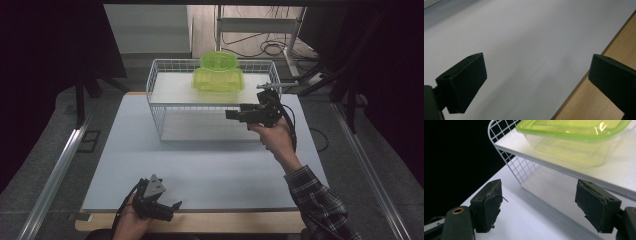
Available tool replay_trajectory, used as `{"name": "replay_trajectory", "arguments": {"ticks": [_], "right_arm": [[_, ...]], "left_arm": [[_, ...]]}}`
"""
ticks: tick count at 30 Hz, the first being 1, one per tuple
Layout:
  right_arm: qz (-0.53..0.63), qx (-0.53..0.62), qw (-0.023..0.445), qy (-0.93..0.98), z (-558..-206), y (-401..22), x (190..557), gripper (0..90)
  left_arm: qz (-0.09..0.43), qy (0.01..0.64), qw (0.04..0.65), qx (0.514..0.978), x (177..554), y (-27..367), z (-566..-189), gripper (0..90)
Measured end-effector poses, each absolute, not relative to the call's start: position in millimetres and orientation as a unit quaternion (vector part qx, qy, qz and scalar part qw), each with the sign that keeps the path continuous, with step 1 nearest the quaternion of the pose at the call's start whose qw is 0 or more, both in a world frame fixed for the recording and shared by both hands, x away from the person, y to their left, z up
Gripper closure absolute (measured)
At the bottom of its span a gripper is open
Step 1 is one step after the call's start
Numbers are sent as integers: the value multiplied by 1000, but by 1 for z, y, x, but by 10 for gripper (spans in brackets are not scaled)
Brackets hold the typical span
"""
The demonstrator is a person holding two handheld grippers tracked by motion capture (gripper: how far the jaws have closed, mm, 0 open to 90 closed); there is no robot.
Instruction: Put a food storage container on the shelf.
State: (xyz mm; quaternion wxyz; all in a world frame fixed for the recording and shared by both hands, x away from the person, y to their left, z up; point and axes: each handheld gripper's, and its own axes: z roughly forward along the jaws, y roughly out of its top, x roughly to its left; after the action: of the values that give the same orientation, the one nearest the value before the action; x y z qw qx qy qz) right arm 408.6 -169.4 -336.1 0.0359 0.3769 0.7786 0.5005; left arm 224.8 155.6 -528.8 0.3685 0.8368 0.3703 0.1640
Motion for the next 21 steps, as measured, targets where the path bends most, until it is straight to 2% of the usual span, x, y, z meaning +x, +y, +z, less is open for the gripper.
{"name": "replay_trajectory", "arguments": {"ticks": [21], "right_arm": [[477, 372, 50, 795, -362, -180, 396, 117]], "left_arm": [[164, 370, 369, 836, 225, 154, -530, 16]]}}
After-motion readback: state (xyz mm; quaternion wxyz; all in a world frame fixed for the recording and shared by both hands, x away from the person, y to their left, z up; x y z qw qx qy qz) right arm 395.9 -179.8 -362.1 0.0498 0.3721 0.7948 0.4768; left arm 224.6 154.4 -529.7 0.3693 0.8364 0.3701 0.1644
